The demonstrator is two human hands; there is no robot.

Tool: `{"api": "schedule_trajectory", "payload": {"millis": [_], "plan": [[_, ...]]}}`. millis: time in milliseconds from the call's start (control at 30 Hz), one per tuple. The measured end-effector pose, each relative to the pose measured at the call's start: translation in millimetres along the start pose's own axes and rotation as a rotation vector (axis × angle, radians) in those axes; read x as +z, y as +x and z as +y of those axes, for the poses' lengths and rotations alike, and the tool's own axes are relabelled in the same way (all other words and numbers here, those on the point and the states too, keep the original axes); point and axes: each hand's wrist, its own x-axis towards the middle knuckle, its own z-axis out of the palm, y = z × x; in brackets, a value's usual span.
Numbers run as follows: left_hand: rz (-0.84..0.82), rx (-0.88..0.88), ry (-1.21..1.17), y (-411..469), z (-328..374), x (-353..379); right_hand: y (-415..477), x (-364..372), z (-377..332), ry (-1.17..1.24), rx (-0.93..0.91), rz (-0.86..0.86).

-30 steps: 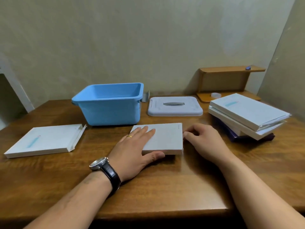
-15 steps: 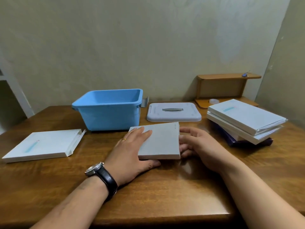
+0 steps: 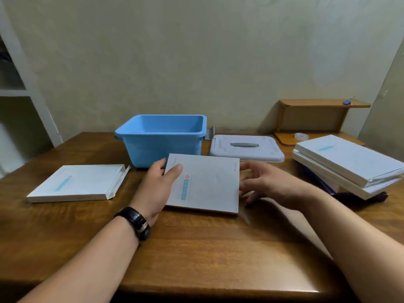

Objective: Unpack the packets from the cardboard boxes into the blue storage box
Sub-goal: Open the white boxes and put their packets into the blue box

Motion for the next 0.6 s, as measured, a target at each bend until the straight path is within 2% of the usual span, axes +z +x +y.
{"api": "schedule_trajectory", "payload": {"millis": [133,233,333,467,533,600], "plan": [[0.052,-0.061,-0.064,11.0,4.2,-20.3,27.3,7.0,-10.4,0.021,-0.009,-0.123],[0.138,-0.025,-0.067,14.0,-0.5,-23.2,42.9,20.7,2.6,0.168,-0.069,-0.031],[0.248,0.113,0.038,12.8,-5.5,-21.6,37.3,22.6,5.0,0.02,-0.138,0.051],[0.309,0.36,0.25,5.1,0.2,-17.4,19.2,15.3,0.5,-0.117,-0.182,-0.036],[0.3,0.442,0.25,1.9,4.4,-16.2,16.8,21.2,-0.6,-0.172,-0.259,0.047],[0.283,0.435,0.159,1.5,6.9,-15.8,18.5,30.3,-1.4,-0.297,-0.371,0.196]]}}
